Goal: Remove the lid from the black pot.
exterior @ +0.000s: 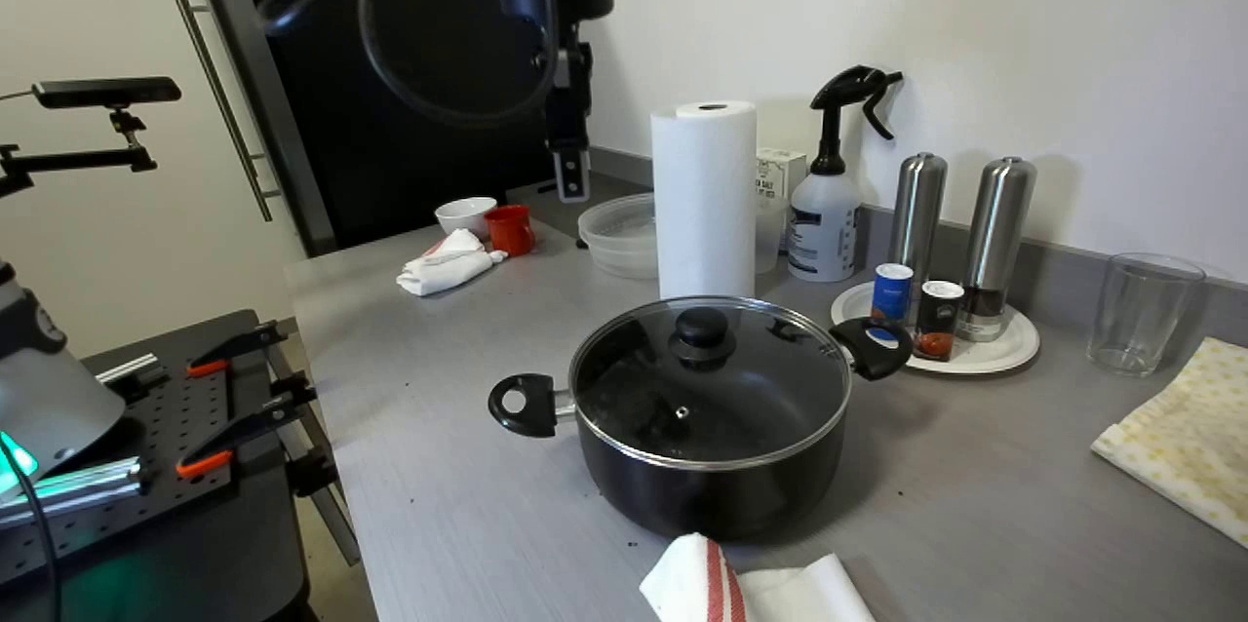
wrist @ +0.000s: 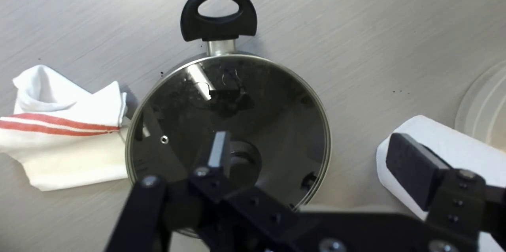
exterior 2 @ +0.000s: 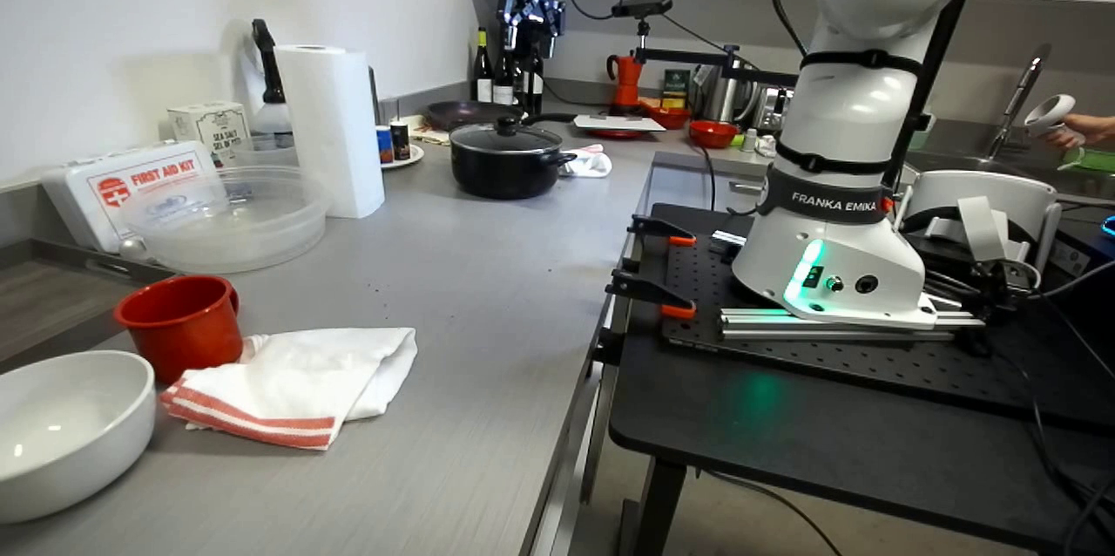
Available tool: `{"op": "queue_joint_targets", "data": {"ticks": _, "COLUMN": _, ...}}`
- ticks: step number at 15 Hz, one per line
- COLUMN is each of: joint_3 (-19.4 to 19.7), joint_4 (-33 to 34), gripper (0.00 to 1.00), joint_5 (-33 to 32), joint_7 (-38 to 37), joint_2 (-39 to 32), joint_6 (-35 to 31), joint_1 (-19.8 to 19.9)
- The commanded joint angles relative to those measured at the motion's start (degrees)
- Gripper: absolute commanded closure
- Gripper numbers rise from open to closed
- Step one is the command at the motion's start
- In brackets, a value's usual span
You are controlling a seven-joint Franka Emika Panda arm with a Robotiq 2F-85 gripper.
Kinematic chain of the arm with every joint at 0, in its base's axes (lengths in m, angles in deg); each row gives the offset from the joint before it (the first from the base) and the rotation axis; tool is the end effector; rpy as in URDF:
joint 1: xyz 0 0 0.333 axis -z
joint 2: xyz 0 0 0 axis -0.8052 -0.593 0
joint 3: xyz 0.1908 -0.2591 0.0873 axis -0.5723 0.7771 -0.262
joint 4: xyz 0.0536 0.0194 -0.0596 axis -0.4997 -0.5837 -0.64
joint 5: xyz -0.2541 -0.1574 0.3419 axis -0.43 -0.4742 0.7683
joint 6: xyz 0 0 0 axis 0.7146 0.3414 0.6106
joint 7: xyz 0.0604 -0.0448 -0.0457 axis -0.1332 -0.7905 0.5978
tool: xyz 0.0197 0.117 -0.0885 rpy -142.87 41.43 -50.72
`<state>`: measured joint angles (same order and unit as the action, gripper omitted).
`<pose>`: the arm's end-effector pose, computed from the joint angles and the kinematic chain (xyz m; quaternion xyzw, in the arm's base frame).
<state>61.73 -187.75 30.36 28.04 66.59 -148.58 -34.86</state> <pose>0.4958 -0.3786 0.3170 -0.9583 0.2783 -0.0063 0.0643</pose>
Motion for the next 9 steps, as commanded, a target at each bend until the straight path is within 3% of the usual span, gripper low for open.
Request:
{"op": "queue_joint_targets", "data": {"ticks": 1, "joint_3": -1.5, "joint_4": 6.7, "gripper": 0.0, "joint_5": 3.9, "joint_7": 1.0, "joint_2": -7.6, "joint_6": -1.4, "joint_1": 2.4}}
{"op": "queue_joint_targets", "data": {"ticks": 9, "joint_3": -4.4, "joint_4": 18.0, "gripper": 0.0, "joint_5": 4.4, "joint_7": -1.7, "joint_2": -19.2, "joint_6": -1.3, "joint_1": 6.5}}
